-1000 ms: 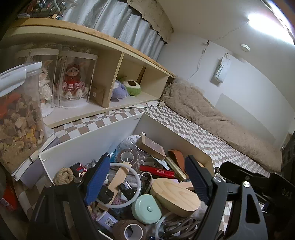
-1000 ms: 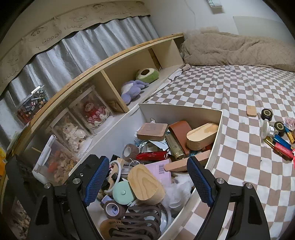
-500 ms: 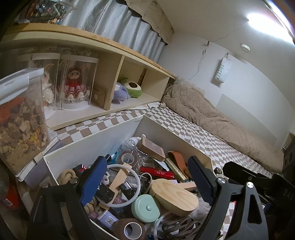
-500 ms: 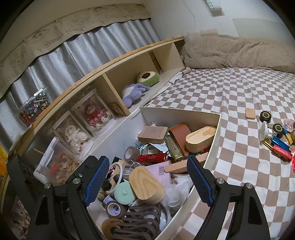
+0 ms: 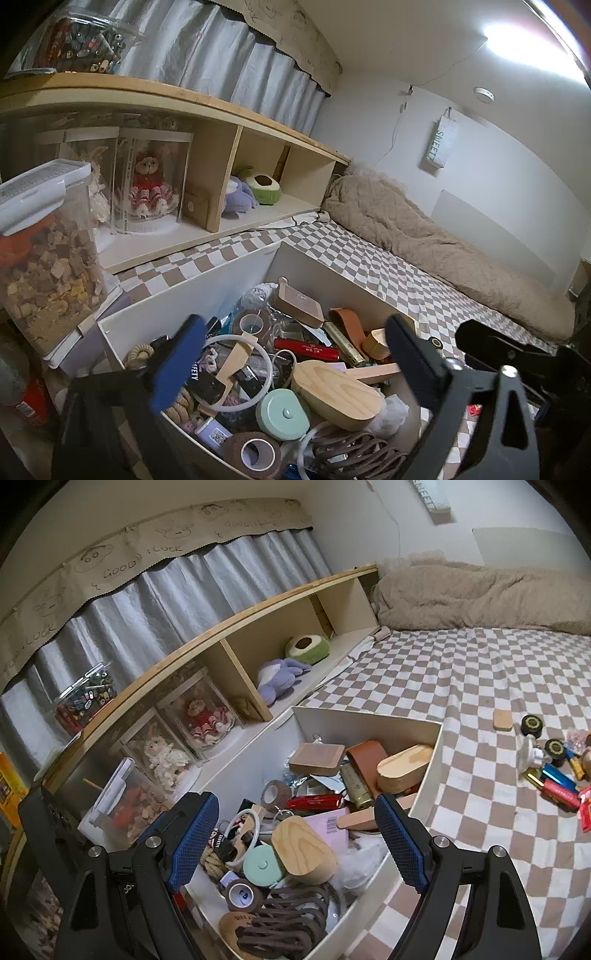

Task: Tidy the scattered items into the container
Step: 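Withdraw both tools from the box back toward the item pile, then grasp the red lighter with the left tool while the right tool grasps the pink scissors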

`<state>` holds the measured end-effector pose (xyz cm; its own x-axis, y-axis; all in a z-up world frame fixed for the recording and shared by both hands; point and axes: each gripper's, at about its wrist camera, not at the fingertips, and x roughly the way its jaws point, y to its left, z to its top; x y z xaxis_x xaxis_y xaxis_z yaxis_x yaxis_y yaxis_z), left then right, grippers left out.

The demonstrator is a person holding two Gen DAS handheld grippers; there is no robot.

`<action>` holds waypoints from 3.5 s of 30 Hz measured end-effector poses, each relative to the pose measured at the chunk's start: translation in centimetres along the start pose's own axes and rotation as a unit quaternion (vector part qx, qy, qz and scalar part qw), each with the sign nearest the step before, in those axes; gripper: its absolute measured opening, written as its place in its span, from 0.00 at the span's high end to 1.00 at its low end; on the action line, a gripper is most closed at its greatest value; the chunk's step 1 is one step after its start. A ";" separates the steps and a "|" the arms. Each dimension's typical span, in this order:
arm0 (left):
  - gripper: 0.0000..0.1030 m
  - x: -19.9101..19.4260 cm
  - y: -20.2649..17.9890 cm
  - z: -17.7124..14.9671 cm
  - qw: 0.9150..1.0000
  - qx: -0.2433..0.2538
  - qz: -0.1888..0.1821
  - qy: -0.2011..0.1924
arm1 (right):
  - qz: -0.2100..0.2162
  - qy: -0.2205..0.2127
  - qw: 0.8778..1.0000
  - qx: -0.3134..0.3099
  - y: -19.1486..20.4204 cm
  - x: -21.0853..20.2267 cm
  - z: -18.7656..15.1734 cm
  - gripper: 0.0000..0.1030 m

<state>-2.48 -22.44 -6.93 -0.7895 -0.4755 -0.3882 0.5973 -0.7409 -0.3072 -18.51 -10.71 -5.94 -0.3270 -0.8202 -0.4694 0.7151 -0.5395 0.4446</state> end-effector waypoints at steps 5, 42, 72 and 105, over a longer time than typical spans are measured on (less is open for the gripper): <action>0.00 0.0 -0.2 0.0 1.000 -0.009 -0.006 0.012 | -0.019 -0.011 1.000 -0.010 -0.3 -1.1 0.0 0.00; 0.00 2.5 -17.6 -4.1 0.981 0.159 -0.108 0.041 | -0.188 -0.061 0.980 -0.027 -12.4 -12.2 0.4 0.00; 0.00 8.2 -26.9 -9.6 0.955 0.231 -0.171 0.069 | -0.308 -0.104 0.945 -0.036 -24.8 -18.5 -1.3 0.00; 0.00 18.8 -29.4 -20.9 0.871 0.326 -0.173 0.324 | -0.315 0.135 0.939 0.042 -34.8 -9.2 -8.3 0.00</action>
<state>-31.93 0.31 -23.37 -0.5344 0.0406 -0.8443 -0.0345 -0.9991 -0.0263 -35.29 17.17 -23.39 -0.4922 -0.2622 -0.8300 0.3770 -0.9237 0.0682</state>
